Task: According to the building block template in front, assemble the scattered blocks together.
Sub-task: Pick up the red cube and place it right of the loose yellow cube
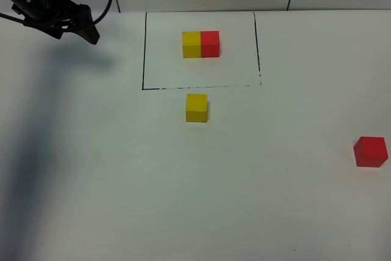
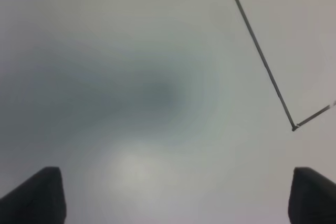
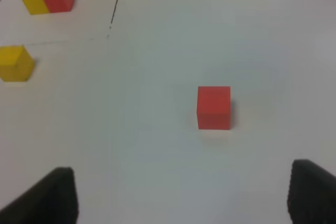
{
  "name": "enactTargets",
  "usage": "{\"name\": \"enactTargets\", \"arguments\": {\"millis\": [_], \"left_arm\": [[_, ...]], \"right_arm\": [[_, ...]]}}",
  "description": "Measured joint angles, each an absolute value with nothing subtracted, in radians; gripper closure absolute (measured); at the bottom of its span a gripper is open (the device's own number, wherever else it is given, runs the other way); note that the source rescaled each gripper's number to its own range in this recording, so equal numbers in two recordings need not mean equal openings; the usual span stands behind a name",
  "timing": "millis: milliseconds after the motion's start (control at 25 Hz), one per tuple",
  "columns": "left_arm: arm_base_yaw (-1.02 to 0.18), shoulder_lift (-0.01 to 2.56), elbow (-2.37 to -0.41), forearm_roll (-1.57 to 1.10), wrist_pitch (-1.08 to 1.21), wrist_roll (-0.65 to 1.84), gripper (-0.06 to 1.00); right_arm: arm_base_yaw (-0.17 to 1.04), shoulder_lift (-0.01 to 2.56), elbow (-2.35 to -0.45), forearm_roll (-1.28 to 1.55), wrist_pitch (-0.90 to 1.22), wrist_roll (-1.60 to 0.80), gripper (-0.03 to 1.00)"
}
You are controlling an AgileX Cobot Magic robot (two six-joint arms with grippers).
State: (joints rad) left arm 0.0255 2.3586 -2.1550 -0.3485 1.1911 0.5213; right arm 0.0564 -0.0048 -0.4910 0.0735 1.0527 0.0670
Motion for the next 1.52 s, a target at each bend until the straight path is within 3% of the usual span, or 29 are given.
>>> {"name": "enactTargets", "arguments": {"millis": [600, 880, 1520], "left_arm": [[0.03, 2.076, -2.098, -0.205, 1.193, 0.41, 0.12], [0.03, 1.838, -1.784, -0.155, 1.192, 0.367, 0.14], [0.03, 0.967, -1.04, -0.056, 1.078, 0.134, 0.15]], "right_arm": [[0.056, -0.005, -0.491, 0.074, 1.053, 0.067, 0.31], [0.056, -0.005, -0.491, 0.074, 1.053, 0.067, 0.31], [0.056, -0.005, -0.491, 0.1, 1.053, 0.067, 0.31]]}}
